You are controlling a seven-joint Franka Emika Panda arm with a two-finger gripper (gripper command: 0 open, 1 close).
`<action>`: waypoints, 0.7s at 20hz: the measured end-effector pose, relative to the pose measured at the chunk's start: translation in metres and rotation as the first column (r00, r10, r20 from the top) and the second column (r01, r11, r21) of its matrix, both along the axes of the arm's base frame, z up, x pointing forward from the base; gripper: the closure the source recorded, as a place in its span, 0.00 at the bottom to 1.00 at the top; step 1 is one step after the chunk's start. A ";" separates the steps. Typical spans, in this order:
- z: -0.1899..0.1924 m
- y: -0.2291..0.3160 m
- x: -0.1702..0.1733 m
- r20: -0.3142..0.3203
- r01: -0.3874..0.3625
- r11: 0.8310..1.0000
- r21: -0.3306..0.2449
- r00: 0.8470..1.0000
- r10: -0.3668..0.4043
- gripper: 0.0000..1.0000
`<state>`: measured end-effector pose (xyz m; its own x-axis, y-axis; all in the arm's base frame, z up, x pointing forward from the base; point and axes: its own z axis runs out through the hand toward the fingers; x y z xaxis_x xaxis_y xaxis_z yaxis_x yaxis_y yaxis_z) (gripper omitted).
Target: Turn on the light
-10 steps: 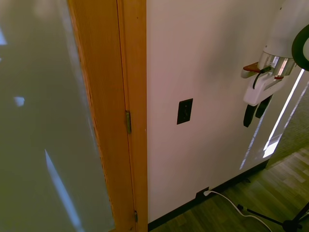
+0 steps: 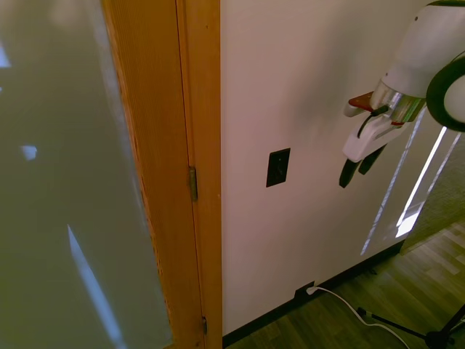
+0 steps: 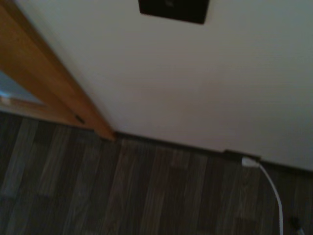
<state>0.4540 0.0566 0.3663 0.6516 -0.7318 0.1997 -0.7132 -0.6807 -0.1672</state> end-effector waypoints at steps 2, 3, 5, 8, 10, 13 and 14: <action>-0.005 0.011 0.010 0.060 0.003 1.000 -0.015 0.998 -0.002 0.00; -0.007 0.015 0.015 0.083 0.006 1.000 -0.016 0.996 -0.005 0.00; -0.010 0.020 0.029 0.134 0.020 1.000 -0.004 0.991 -0.020 0.00; -0.014 0.026 0.049 0.178 0.044 0.999 0.018 0.983 -0.046 0.00; -0.022 0.030 0.062 0.192 0.057 0.998 0.021 0.980 -0.060 0.00; -0.038 0.031 0.079 0.204 0.089 0.996 0.009 0.975 -0.089 0.00; -0.042 0.029 0.083 0.209 0.101 0.995 0.004 0.973 -0.100 0.00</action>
